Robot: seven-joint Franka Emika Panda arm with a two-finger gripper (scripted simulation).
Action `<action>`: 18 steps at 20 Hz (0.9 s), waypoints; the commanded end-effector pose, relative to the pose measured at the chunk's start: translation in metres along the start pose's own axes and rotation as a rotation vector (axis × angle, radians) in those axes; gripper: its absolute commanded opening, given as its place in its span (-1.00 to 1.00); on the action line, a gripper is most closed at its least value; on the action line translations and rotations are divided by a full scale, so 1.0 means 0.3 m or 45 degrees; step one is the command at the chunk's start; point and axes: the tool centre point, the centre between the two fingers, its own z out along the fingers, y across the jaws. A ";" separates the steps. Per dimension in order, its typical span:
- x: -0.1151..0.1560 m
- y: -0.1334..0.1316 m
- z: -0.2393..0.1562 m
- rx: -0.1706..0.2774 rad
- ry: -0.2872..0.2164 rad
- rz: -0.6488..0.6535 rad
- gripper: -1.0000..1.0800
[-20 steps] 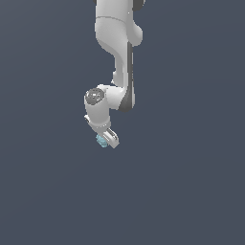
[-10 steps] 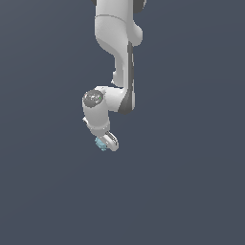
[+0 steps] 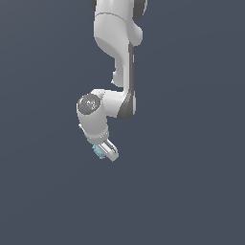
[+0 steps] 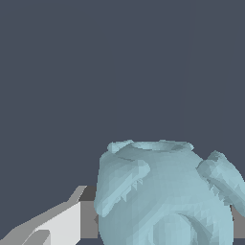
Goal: Pick up the object and move it to a goal position.
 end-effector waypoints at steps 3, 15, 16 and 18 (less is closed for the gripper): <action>0.060 -0.060 -0.037 0.000 0.000 0.000 -1.00; 0.177 -0.174 -0.103 -0.001 -0.001 0.000 -1.00; 0.183 -0.179 -0.106 -0.001 -0.001 0.000 -1.00; 0.193 -0.188 -0.111 0.000 -0.001 0.001 -1.00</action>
